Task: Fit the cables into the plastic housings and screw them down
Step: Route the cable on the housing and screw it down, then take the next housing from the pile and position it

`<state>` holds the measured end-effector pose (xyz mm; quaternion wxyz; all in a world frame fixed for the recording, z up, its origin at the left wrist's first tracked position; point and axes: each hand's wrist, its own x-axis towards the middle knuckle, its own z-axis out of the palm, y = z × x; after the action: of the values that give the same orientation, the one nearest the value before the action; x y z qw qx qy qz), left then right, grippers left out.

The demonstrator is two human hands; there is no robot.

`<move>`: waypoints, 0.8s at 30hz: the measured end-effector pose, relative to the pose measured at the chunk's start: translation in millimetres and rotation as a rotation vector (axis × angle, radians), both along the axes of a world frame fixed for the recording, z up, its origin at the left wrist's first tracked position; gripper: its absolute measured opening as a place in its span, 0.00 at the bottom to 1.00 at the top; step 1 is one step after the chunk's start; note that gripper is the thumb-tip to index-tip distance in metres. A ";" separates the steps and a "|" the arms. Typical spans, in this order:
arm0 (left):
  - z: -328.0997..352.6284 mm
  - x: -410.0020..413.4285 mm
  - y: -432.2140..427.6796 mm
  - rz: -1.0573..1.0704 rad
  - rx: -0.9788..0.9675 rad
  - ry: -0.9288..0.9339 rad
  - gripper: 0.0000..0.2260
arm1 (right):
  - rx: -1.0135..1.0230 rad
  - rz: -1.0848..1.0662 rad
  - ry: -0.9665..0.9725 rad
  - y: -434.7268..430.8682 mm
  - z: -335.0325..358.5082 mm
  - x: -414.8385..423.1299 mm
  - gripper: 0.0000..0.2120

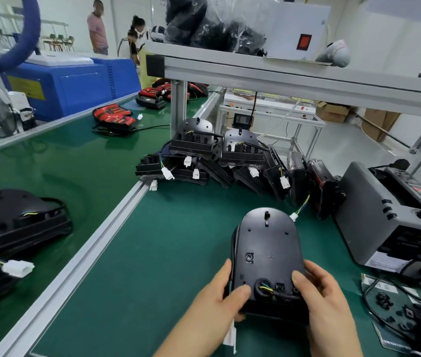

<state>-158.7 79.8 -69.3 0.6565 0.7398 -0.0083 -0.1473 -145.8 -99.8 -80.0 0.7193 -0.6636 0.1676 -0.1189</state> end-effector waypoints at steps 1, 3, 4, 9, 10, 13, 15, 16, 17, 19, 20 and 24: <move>-0.9 -0.2 0.8 0.030 -0.044 0.009 0.27 | -0.030 0.025 0.009 0.0 1.9 1.8 0.13; -4.2 -1.9 2.4 0.092 -0.151 0.042 0.28 | -0.090 0.077 0.030 0.5 7.3 6.2 0.12; -4.9 -2.9 2.4 0.118 -0.193 0.064 0.28 | -0.112 0.103 0.037 1.1 10.3 9.0 0.11; -5.0 -6.2 4.6 0.280 -0.428 0.113 0.24 | -0.238 0.246 0.066 9.9 25.2 18.9 0.08; -2.8 -5.9 6.4 0.334 -0.494 0.123 0.22 | -0.238 0.288 0.063 13.2 29.6 19.0 0.09; 6.2 -0.5 15.6 0.518 -0.678 0.164 0.15 | -0.241 0.358 0.031 23.0 39.2 16.0 0.11; 10.7 6.1 28.9 0.648 -0.739 0.143 0.13 | -0.283 0.323 -0.002 26.9 39.1 13.0 0.12; 13.2 9.5 37.6 0.705 -0.746 0.108 0.14 | -0.315 0.308 -0.003 28.0 38.0 10.8 0.12; 16.4 13.4 47.3 0.751 -0.739 0.056 0.14 | -0.354 0.298 0.000 28.7 36.1 8.5 0.12; 25.4 22.9 69.1 0.835 -0.698 -0.080 0.16 | -0.424 0.294 -0.013 27.4 29.6 3.8 0.12; 30.0 29.8 80.5 0.895 -0.675 -0.142 0.17 | -0.446 0.290 -0.032 26.5 25.5 1.3 0.12; 45.3 66.7 128.7 1.173 -0.587 -0.267 0.21 | -0.515 0.235 -0.121 22.8 10.0 -5.2 0.15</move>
<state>-92.0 208.5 -24.0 0.7951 0.4245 0.2742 0.3352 -151.1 -77.1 -69.9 0.5445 -0.8311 0.0107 -0.1127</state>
